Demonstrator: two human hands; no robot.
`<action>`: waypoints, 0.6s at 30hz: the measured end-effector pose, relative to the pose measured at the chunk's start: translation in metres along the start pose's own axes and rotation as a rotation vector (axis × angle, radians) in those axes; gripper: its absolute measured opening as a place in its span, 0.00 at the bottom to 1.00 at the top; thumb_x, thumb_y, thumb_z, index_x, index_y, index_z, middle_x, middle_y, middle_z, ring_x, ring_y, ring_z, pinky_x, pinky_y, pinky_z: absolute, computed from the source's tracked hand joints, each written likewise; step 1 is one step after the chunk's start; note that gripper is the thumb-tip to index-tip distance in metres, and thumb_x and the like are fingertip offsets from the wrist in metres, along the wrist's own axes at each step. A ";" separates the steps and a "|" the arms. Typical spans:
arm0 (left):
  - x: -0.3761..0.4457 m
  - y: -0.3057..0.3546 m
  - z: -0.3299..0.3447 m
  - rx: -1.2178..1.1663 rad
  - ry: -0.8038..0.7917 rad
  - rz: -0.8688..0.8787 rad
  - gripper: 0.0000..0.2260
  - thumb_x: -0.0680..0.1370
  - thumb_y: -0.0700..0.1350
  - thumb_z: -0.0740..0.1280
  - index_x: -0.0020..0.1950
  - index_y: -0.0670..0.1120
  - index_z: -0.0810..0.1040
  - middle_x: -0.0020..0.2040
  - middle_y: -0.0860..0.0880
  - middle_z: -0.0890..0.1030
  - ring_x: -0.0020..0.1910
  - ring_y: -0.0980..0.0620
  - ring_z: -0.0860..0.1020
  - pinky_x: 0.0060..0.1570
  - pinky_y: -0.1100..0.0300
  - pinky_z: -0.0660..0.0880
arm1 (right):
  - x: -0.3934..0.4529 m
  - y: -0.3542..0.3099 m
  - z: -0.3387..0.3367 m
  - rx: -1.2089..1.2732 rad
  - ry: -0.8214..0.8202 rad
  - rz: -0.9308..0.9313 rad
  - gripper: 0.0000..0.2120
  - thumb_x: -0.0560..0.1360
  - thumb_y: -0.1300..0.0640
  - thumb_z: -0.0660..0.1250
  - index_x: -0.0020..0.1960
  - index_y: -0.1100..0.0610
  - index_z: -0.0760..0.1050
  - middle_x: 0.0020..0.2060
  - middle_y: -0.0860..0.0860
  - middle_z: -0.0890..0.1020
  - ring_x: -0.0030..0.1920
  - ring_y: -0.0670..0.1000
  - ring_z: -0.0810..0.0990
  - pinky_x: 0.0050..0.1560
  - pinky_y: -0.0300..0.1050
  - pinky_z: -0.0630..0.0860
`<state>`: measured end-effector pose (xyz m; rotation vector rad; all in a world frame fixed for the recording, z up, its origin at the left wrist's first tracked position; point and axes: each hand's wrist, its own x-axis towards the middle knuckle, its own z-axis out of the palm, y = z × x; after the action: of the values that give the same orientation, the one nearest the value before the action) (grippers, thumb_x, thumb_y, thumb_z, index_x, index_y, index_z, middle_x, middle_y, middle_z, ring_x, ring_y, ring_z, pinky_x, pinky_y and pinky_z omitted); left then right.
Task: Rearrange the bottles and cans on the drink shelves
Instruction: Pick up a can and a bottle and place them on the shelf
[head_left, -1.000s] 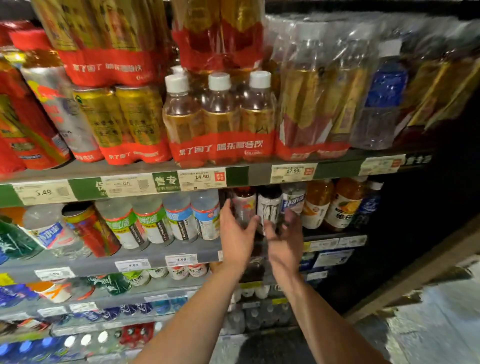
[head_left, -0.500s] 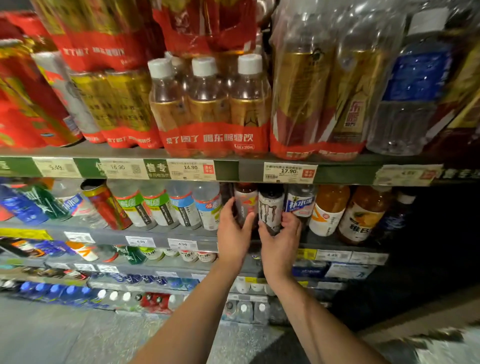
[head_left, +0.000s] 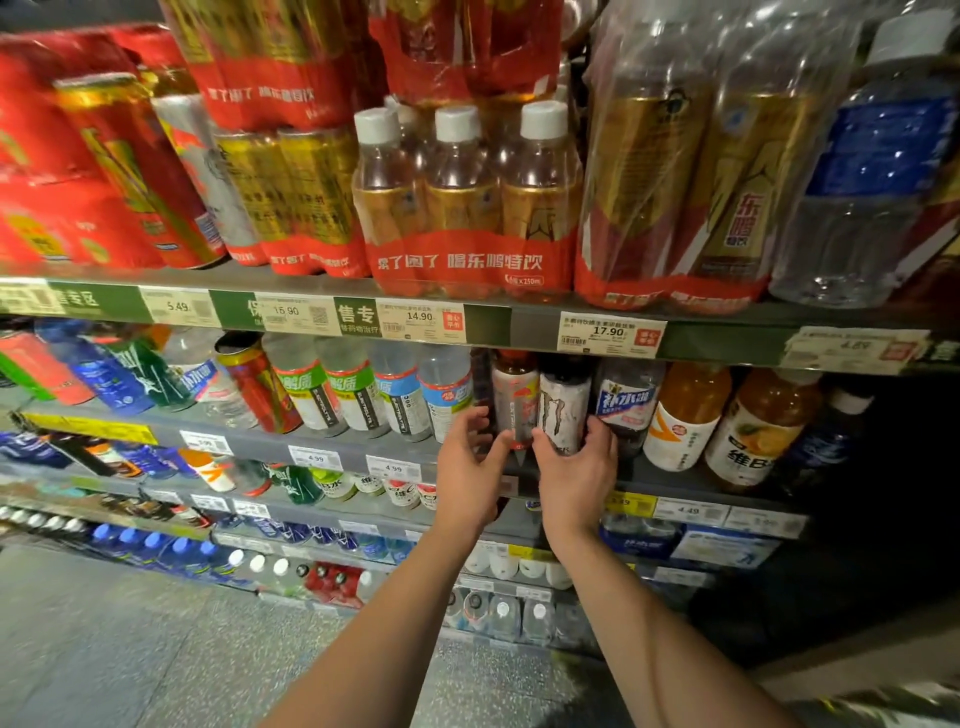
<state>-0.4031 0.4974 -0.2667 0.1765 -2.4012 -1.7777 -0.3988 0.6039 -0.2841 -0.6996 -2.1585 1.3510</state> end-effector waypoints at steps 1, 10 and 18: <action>-0.002 0.001 -0.002 0.010 -0.001 0.006 0.15 0.78 0.44 0.71 0.64 0.47 0.75 0.57 0.52 0.80 0.54 0.57 0.80 0.49 0.68 0.77 | 0.000 -0.001 -0.001 0.027 -0.013 0.020 0.32 0.68 0.45 0.76 0.66 0.59 0.74 0.60 0.56 0.81 0.61 0.57 0.79 0.57 0.57 0.80; -0.015 0.003 -0.025 -0.094 -0.028 -0.007 0.04 0.79 0.45 0.71 0.53 0.46 0.81 0.46 0.52 0.85 0.45 0.58 0.83 0.44 0.66 0.77 | -0.019 -0.017 -0.025 0.167 -0.192 0.045 0.15 0.69 0.53 0.78 0.51 0.52 0.76 0.42 0.40 0.81 0.39 0.33 0.79 0.37 0.27 0.73; -0.024 0.002 -0.093 -0.178 -0.218 -0.009 0.20 0.68 0.58 0.76 0.53 0.48 0.82 0.45 0.50 0.87 0.46 0.51 0.84 0.51 0.52 0.80 | -0.100 -0.042 0.002 0.217 -0.439 0.032 0.13 0.64 0.56 0.75 0.45 0.49 0.75 0.39 0.47 0.84 0.39 0.42 0.82 0.46 0.52 0.79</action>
<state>-0.3624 0.4150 -0.2393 -0.0293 -2.3640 -2.1011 -0.3318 0.5217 -0.2605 -0.3791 -2.2767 1.8621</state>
